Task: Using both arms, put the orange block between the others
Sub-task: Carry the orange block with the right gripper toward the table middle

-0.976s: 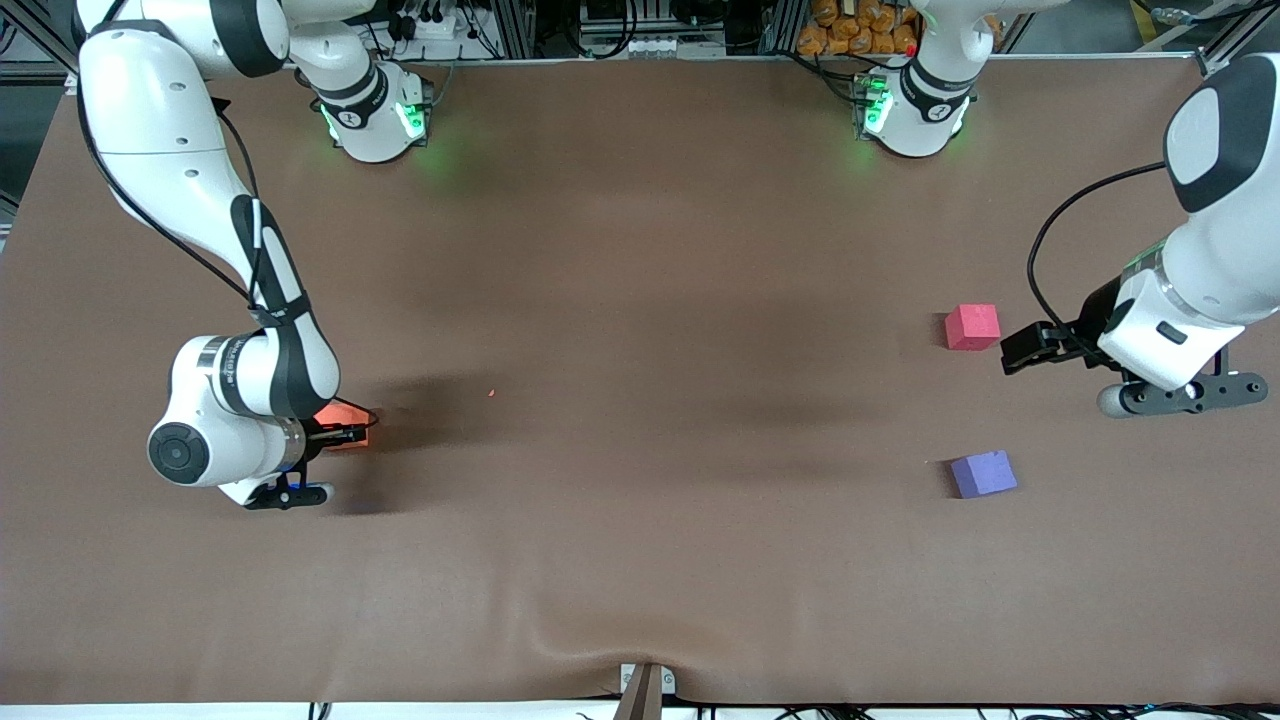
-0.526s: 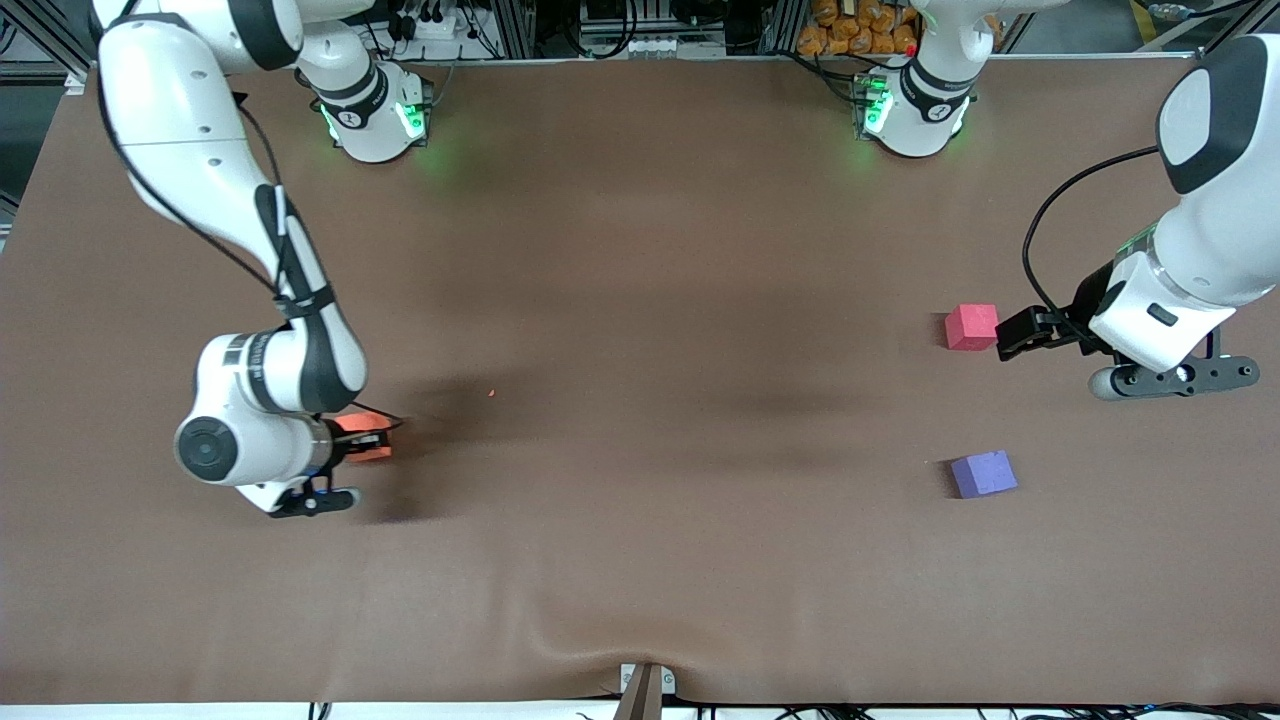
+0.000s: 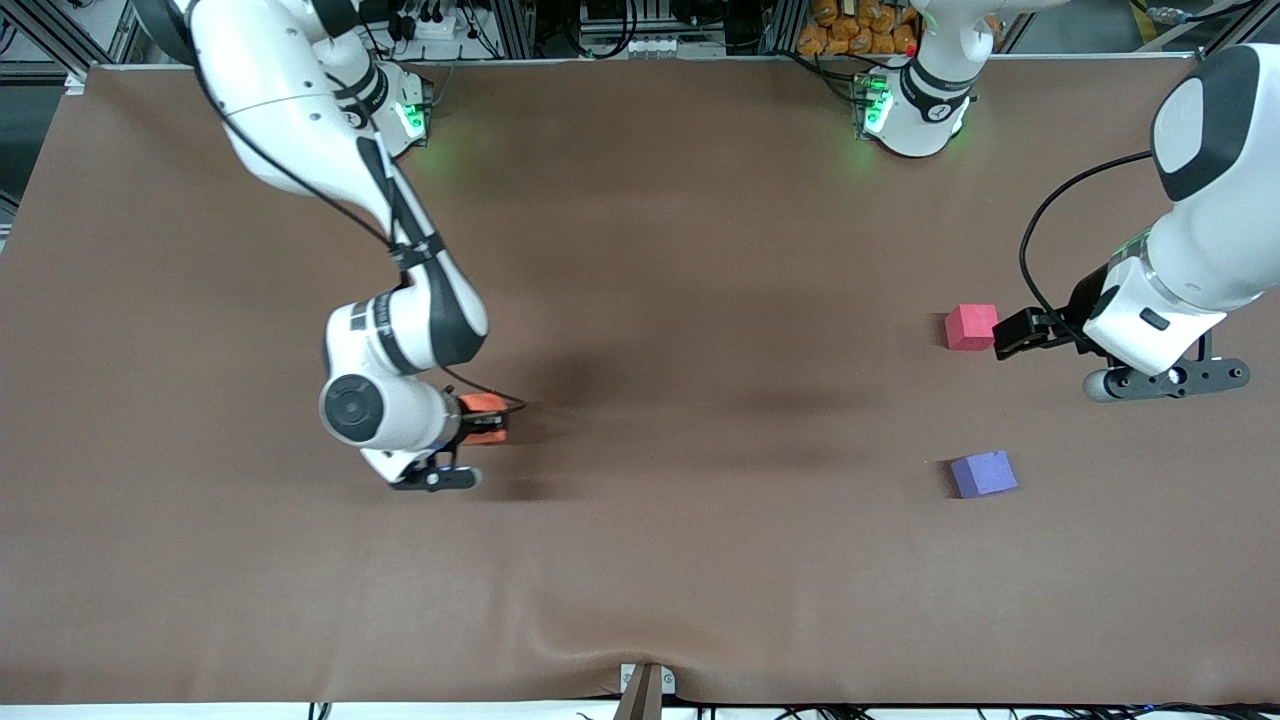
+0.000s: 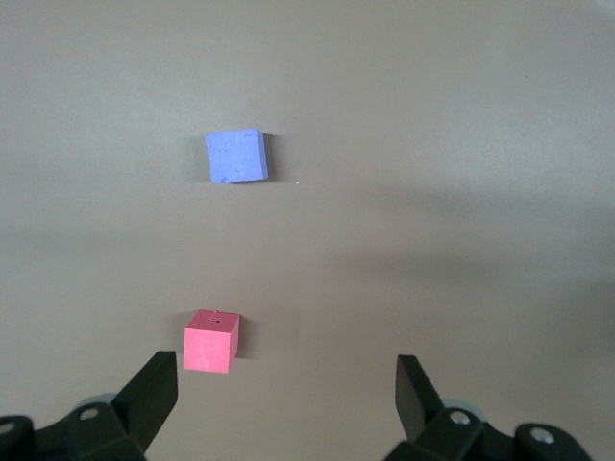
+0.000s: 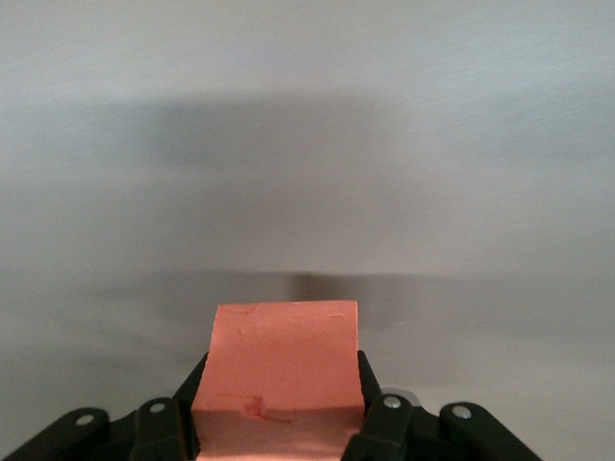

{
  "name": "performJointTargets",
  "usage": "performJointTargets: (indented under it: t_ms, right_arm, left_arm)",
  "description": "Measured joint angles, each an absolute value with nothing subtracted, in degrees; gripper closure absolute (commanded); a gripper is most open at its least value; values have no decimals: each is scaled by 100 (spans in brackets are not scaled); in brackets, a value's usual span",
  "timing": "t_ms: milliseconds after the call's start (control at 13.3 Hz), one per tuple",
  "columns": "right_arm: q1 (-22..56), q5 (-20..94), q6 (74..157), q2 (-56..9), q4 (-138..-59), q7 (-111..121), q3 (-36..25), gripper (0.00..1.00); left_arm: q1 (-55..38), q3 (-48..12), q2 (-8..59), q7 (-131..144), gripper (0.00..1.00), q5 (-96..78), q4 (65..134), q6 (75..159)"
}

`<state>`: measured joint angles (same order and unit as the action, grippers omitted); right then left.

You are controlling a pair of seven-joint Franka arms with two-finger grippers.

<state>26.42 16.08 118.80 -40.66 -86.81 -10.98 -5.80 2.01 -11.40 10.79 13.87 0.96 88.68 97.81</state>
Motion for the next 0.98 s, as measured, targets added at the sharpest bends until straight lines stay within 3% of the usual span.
performJointTargets:
  t_ms: [526,826,901,976]
  right_arm:
    - [3773,1759,12370,-4140,-8678,-2490,-549,47]
    - [4050,2484,12411,-4357,-8679,-2521,-530,44]
    - [4120,2511,12449,-4411,-8678,-2521,-525,39]
    - [4180,2534,12474,-4452,-8678,-2522,-524,25]
  left_arm:
    - [204,-1140,1136,1387,0,96,8953,9782]
    - [204,-1140,1198,1387,0,96,8964,9784]
    - [203,-1143,1205,1387,0,96,8964,9785]
    - [200,-1145,1210,1387,0,96,8965,9785]
